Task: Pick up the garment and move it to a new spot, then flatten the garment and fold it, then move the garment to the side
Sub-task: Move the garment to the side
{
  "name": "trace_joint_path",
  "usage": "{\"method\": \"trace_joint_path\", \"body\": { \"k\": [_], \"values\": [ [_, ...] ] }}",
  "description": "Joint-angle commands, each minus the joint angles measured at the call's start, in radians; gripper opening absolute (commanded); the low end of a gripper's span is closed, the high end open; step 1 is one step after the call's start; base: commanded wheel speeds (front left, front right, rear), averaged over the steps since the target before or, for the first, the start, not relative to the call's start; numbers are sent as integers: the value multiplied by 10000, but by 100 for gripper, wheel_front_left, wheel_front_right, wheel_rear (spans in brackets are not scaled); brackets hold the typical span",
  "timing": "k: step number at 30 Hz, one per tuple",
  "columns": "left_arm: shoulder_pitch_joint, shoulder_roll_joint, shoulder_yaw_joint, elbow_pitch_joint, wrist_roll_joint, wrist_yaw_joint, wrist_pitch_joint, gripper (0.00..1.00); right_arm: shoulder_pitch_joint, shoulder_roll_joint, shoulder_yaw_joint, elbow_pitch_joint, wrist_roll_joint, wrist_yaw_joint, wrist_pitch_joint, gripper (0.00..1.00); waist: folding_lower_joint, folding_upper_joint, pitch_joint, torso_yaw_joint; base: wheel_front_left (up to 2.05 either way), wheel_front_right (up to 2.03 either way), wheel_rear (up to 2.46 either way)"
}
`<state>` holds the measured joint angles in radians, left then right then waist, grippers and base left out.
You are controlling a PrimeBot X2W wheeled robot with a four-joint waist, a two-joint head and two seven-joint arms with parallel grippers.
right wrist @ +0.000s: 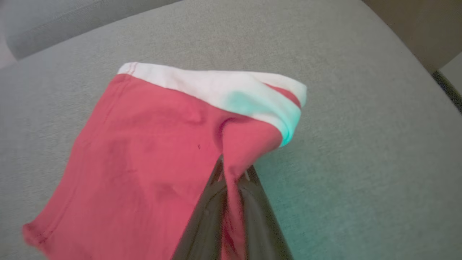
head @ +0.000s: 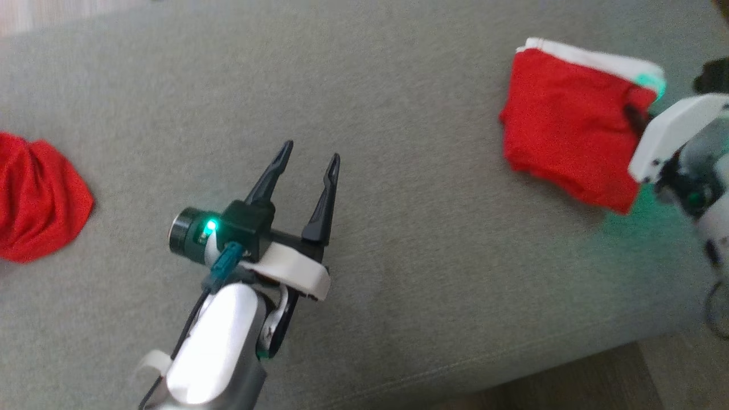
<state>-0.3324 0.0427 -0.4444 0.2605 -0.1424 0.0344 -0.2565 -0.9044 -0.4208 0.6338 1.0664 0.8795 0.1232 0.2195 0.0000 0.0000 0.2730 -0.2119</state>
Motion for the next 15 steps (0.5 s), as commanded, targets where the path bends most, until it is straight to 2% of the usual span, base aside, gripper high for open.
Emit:
{"method": "trace_joint_path", "body": {
  "k": [1,10,15],
  "values": [
    [-494,76,226,-289,123,-1,-53,100,-554,-474,258,-356,-125,75,-146,0,0,0,638,445,0,0,0],
    [-1030,81,241,-382,443,74,-53,100,-2390,-2454,1752,-313,-1313,75,-239,0,0,0,2175,1256,0,0,0],
    [-1143,81,311,-478,520,143,-53,100,-3345,-2847,1998,667,-1717,75,288,0,0,0,2641,1413,0,0,0]
  ]
}}
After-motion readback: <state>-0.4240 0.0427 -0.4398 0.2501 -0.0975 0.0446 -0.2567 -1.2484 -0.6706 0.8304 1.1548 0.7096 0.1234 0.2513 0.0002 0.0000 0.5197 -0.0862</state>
